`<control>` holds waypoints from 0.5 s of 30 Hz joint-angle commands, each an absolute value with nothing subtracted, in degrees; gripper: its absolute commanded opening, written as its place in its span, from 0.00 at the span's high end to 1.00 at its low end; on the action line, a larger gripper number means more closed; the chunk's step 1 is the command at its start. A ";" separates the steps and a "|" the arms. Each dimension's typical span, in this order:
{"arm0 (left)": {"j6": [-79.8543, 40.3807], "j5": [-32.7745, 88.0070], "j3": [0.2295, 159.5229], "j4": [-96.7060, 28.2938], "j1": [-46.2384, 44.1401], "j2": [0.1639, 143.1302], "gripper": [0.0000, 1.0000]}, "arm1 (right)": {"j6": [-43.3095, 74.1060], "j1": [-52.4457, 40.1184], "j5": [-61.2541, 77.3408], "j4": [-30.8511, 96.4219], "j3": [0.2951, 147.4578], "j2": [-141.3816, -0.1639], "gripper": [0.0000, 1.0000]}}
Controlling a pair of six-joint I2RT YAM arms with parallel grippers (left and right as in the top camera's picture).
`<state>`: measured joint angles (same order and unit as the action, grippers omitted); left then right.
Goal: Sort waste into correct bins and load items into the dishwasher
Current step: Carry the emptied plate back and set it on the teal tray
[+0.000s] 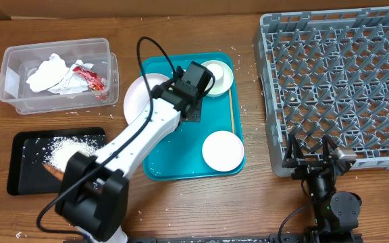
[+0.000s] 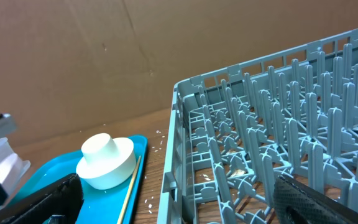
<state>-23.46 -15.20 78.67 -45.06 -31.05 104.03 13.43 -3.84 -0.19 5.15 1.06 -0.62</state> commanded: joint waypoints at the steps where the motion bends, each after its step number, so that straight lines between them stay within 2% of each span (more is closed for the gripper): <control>1: -23.97 -14.96 78.56 -43.40 -31.57 104.57 0.96 | 13.06 -4.12 0.10 4.84 0.45 -0.16 0.00; 15: -19.27 -15.00 78.48 -41.08 -36.01 104.73 0.94 | 13.06 -4.12 0.10 4.84 0.45 -0.16 0.00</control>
<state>-20.80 -14.98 78.65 -41.28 -35.33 104.68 13.45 -3.84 -0.19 5.15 1.06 -0.62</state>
